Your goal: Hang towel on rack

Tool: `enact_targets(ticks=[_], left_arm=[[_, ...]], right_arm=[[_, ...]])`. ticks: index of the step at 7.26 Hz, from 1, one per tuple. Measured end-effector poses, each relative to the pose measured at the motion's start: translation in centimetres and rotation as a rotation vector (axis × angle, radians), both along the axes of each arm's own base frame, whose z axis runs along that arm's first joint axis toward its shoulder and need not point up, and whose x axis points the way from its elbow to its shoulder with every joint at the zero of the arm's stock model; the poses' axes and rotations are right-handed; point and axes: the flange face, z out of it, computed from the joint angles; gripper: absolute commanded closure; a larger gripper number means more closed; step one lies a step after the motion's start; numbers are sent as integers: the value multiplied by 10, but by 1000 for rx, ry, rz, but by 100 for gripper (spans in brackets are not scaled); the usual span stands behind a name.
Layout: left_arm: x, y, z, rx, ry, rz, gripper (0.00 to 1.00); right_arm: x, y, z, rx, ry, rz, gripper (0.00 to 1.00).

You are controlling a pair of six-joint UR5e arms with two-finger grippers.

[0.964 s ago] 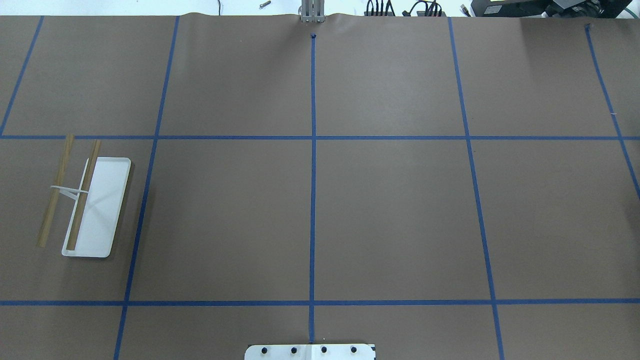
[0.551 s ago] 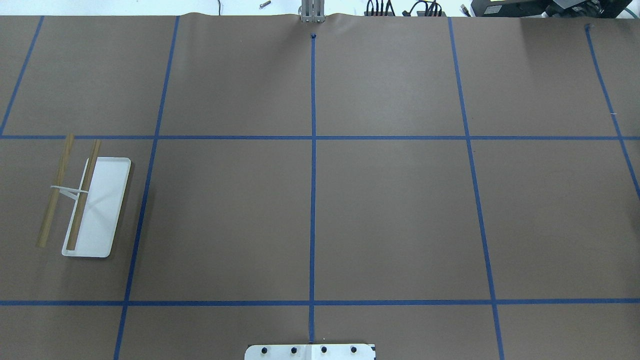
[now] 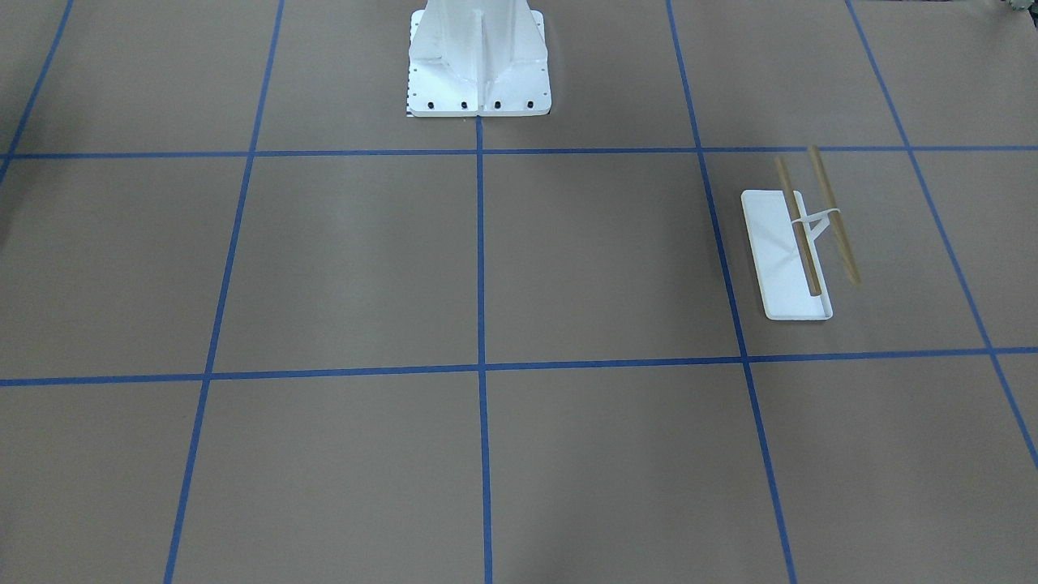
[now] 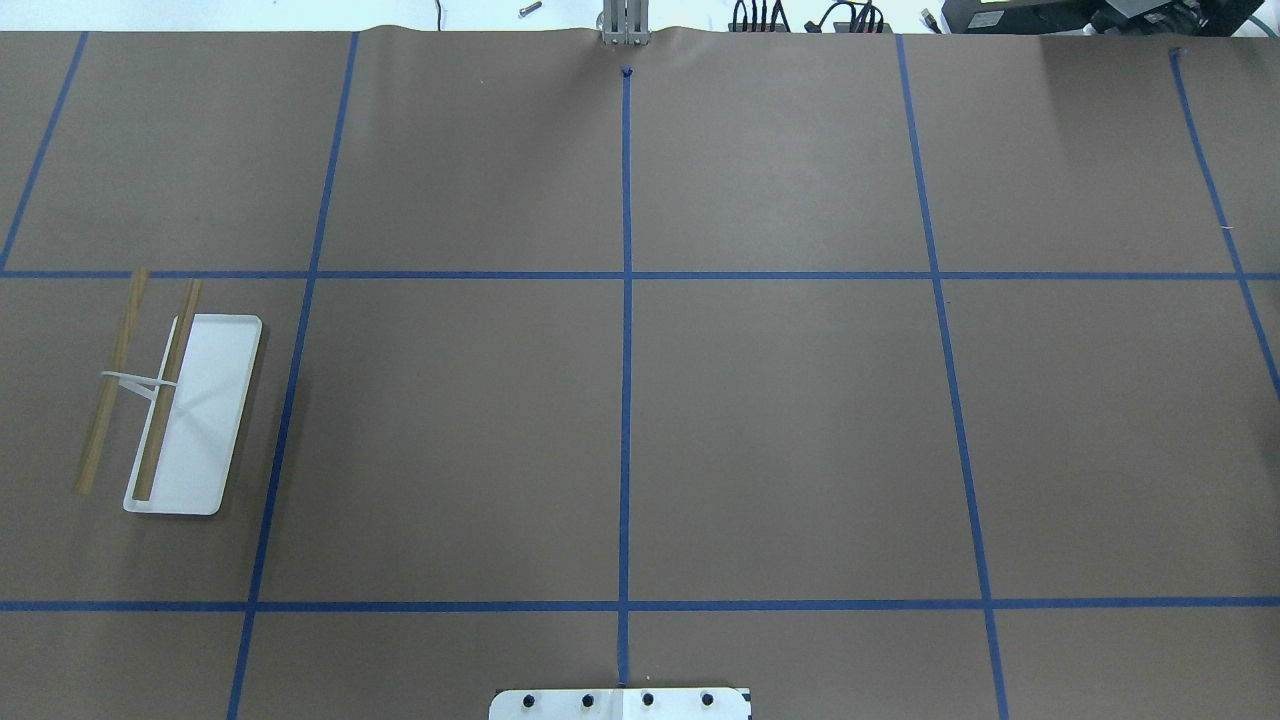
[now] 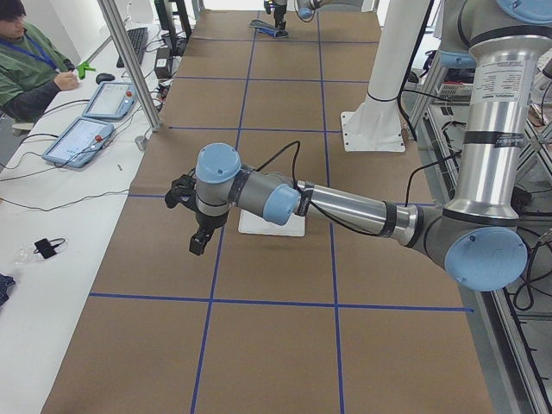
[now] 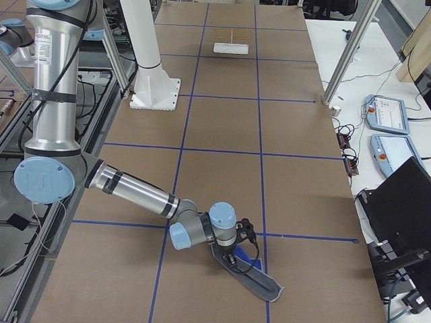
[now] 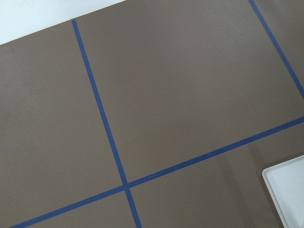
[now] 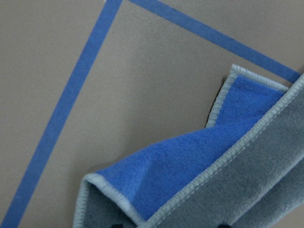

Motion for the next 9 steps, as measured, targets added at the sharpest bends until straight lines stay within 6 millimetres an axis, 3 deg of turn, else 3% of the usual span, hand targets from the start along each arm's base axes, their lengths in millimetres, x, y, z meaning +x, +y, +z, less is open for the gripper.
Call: enact_targets(ticks=[4, 6, 7, 8, 9], left_arm=[[0, -1, -1, 2, 0, 0, 1], [0, -1, -1, 2, 0, 0, 1], [0, -1, -2, 7, 0, 1, 1], [0, -1, -3, 23, 0, 2, 1], [0, -1, -3, 62, 1, 2, 1]], right_arm=[[0, -5, -7, 18, -10, -8, 100], [10, -14, -29, 33, -71, 12, 100], [21, -26, -49, 36, -115, 34, 100], [31, -47, -81, 31, -150, 59, 100], [37, -78, -131, 12, -173, 79, 100]])
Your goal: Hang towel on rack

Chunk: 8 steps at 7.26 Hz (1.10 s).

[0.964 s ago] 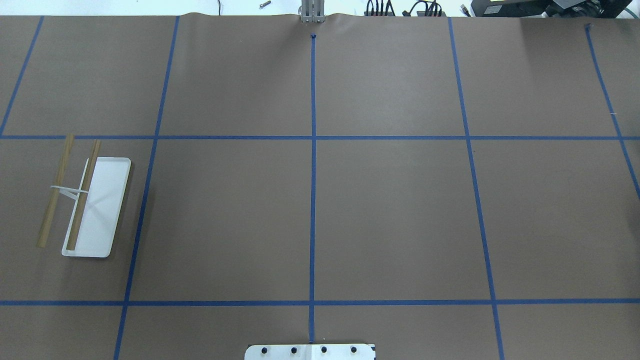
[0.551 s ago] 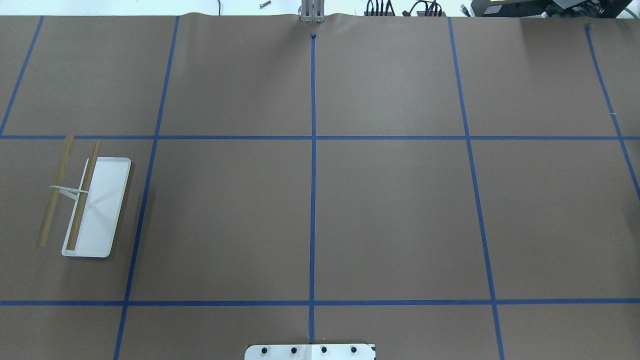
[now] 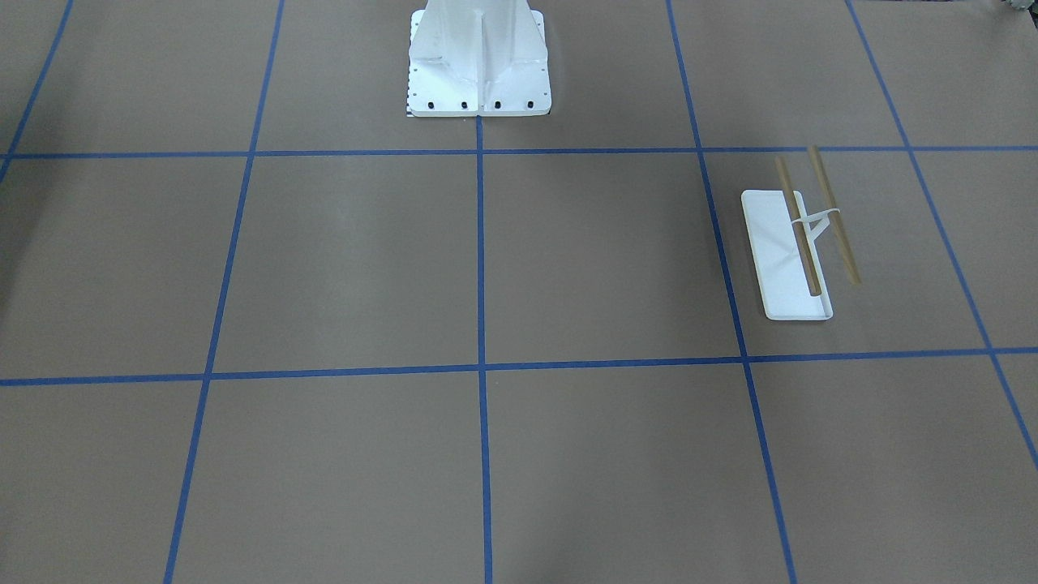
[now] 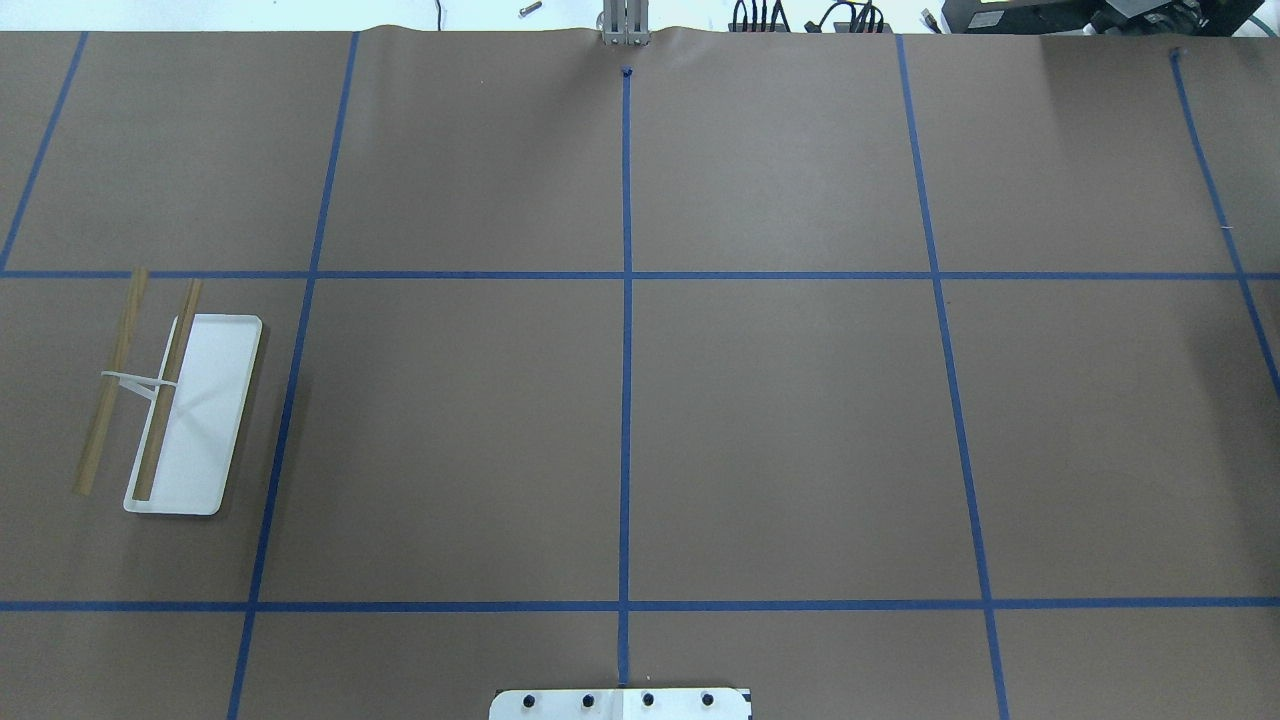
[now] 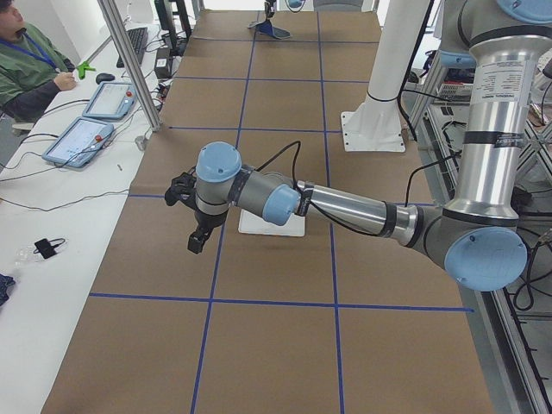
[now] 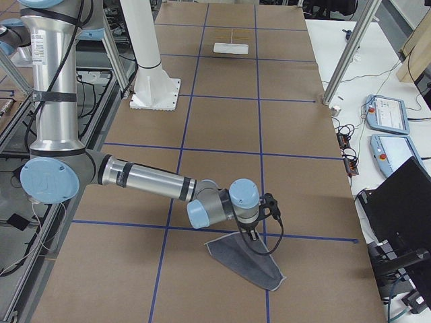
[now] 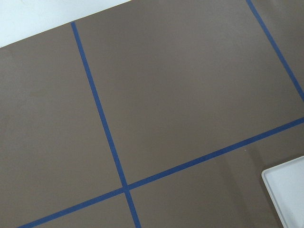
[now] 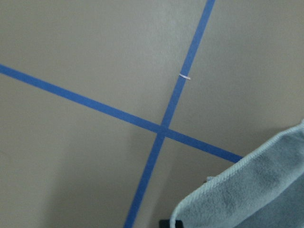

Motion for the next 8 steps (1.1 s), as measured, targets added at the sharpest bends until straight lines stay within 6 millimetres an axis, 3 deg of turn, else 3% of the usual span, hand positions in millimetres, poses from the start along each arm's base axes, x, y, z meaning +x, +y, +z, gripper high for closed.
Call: enact_targets(ticks=[2, 3, 4, 6, 8], left_arm=[[0, 4, 2, 85, 7, -8, 1], [1, 5, -5, 102, 18, -20, 2], [9, 2, -20, 130, 35, -16, 2], [68, -19, -75, 137, 134, 25, 2], [128, -32, -131, -45, 293, -52, 2]], right_arm=[[-5, -63, -145, -24, -21, 2, 100], [-22, -78, -208, -3, -35, -22, 100], [-49, -85, -257, 32, -54, -54, 100], [-123, -77, -349, 90, -105, -99, 100], [-186, -49, -432, 92, -153, -52, 100]])
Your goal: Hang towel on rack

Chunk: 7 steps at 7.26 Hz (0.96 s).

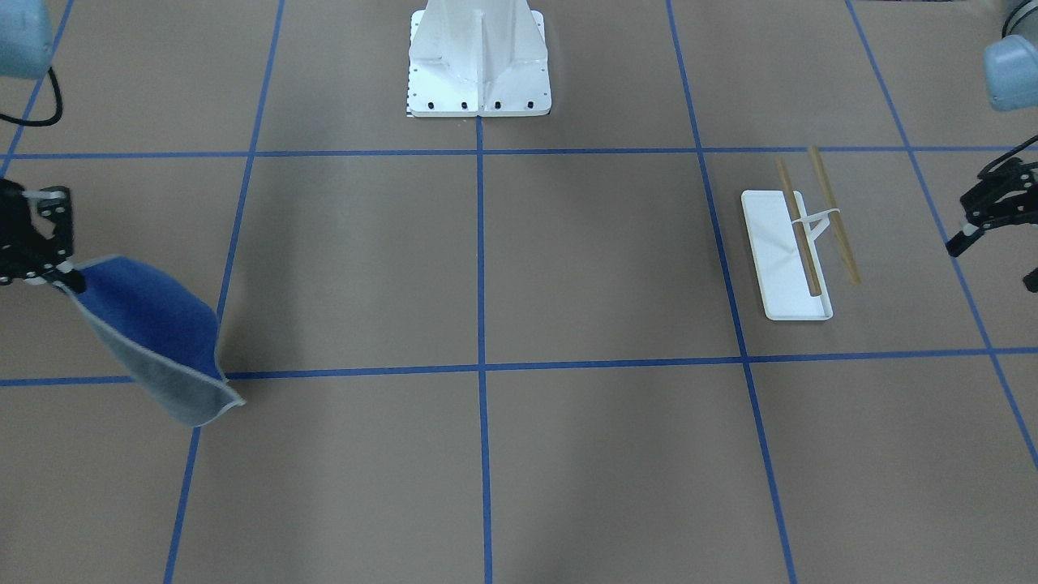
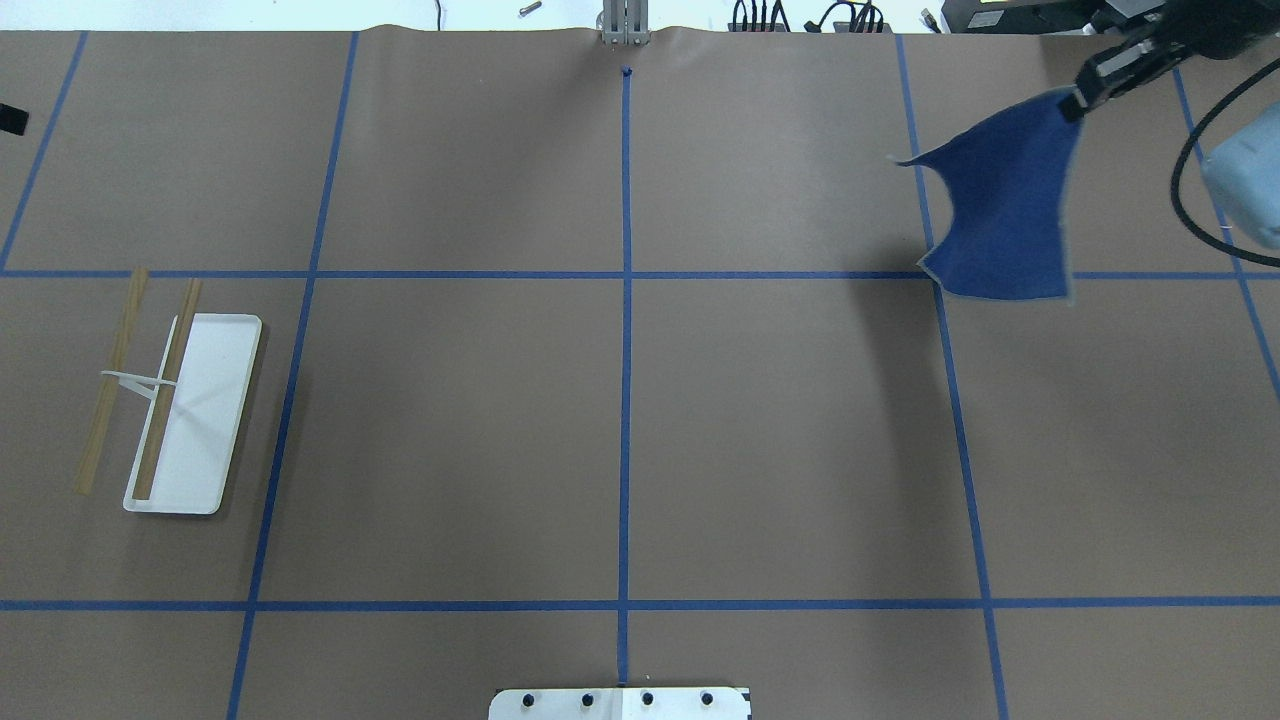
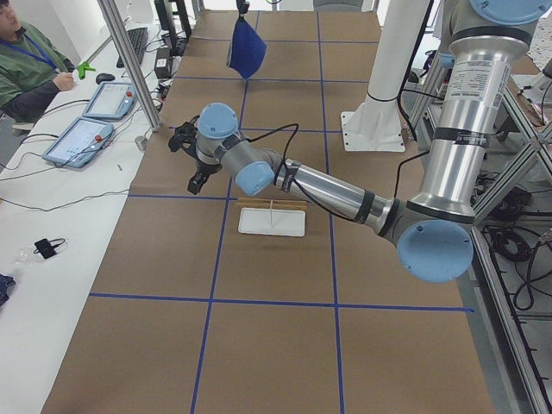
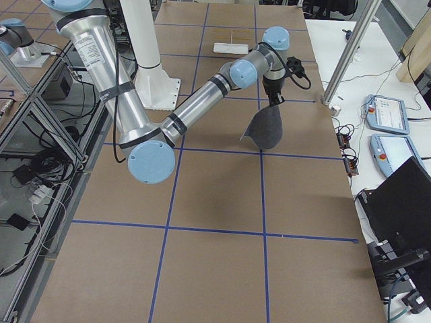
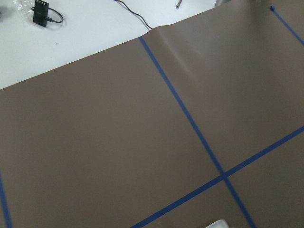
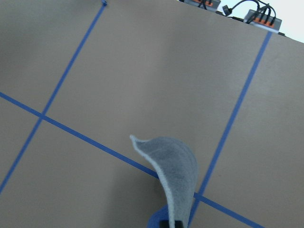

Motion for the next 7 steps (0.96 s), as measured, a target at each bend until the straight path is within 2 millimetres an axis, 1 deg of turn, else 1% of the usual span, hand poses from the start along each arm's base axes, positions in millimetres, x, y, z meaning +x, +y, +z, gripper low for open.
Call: enact_targets(ticks=[1, 2, 3, 4, 5, 6, 7], left_arm=[[27, -1, -22, -144, 96, -51, 2], [68, -1, -53, -320, 204, -93, 2], [113, -1, -90, -498, 300, -138, 2], [162, 5, -133, -646, 382, -183, 2], [208, 16, -169, -742, 442, -206, 2], [247, 29, -198, -799, 489, -230, 2], [276, 41, -219, -849, 534, -259, 2]], right_arm=[[-28, 18, -32, 6, -13, 31, 100], [-52, 36, -57, 34, -15, 52, 100], [-73, 54, -78, 88, -11, 68, 100], [-93, 70, -102, 147, -13, 82, 100], [-113, 83, -124, 200, -19, 91, 100], [-134, 96, -147, 246, -29, 109, 100], [-151, 109, -168, 275, -48, 129, 100]])
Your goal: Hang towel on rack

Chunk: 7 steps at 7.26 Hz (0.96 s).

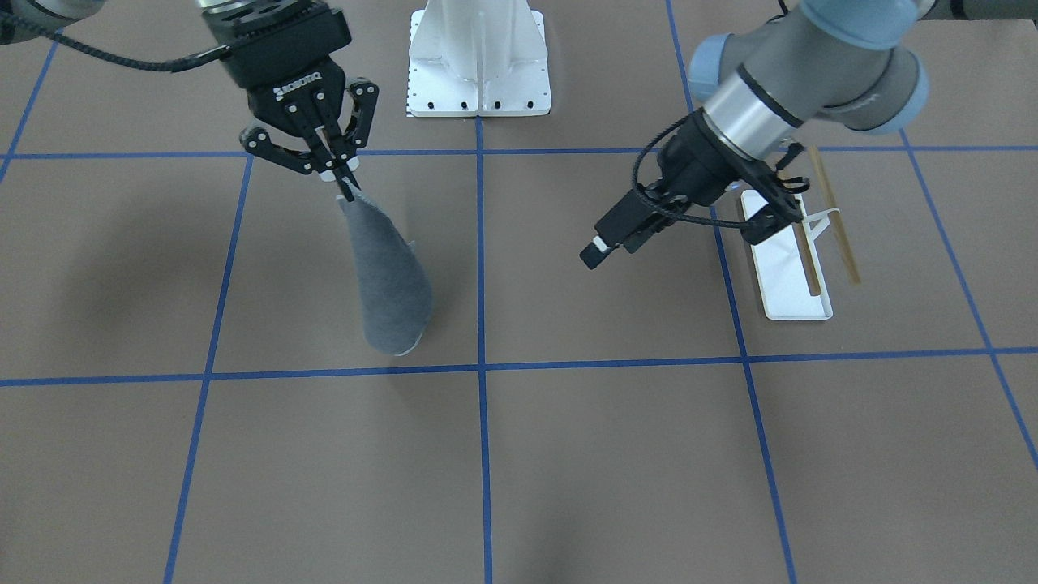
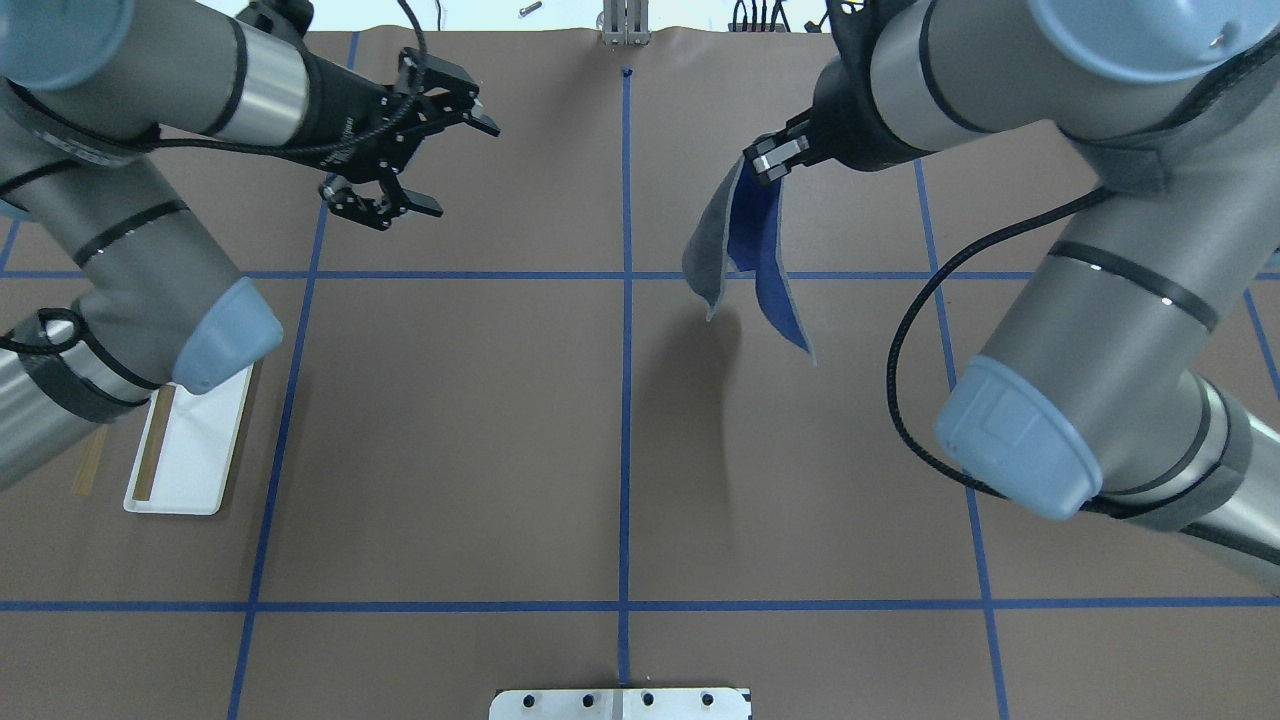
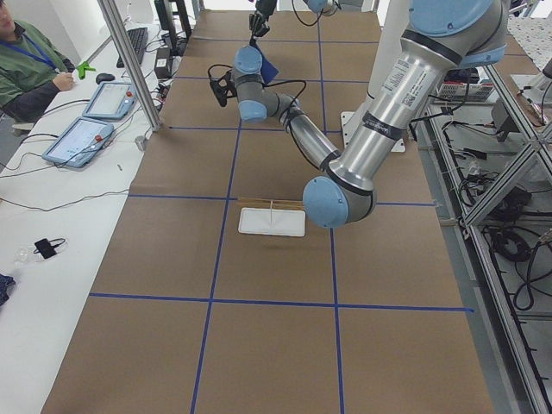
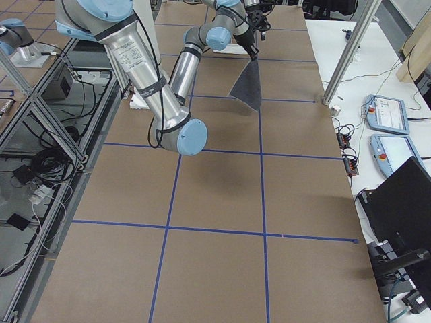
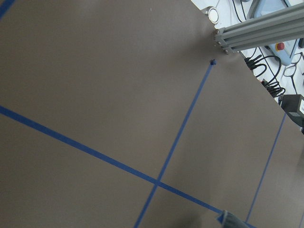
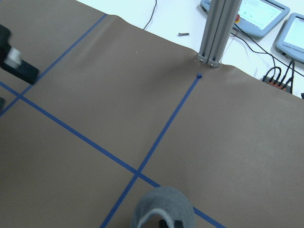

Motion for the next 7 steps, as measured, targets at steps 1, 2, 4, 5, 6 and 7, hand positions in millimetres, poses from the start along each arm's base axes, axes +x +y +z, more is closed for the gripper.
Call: enact_targets(ticks=[1, 2, 4, 5, 6, 7], left_arm=[[17, 8, -16, -63, 40, -32, 2], [27, 14, -27, -123, 74, -52, 2], [40, 17, -50, -217, 136, -103, 2], [42, 18, -58, -248, 159, -120, 2], [42, 18, -63, -271, 174, -128, 2], [43, 18, -65, -285, 183, -132, 2]], right_arm=[[-12, 10, -15, 19, -16, 13, 100], [-20, 16, -23, 33, -23, 23, 100], [-28, 22, -31, 56, -38, 34, 100], [-32, 23, -33, 76, -55, 40, 100], [-36, 23, -34, 89, -61, 46, 100], [-40, 24, -35, 98, -63, 48, 100]])
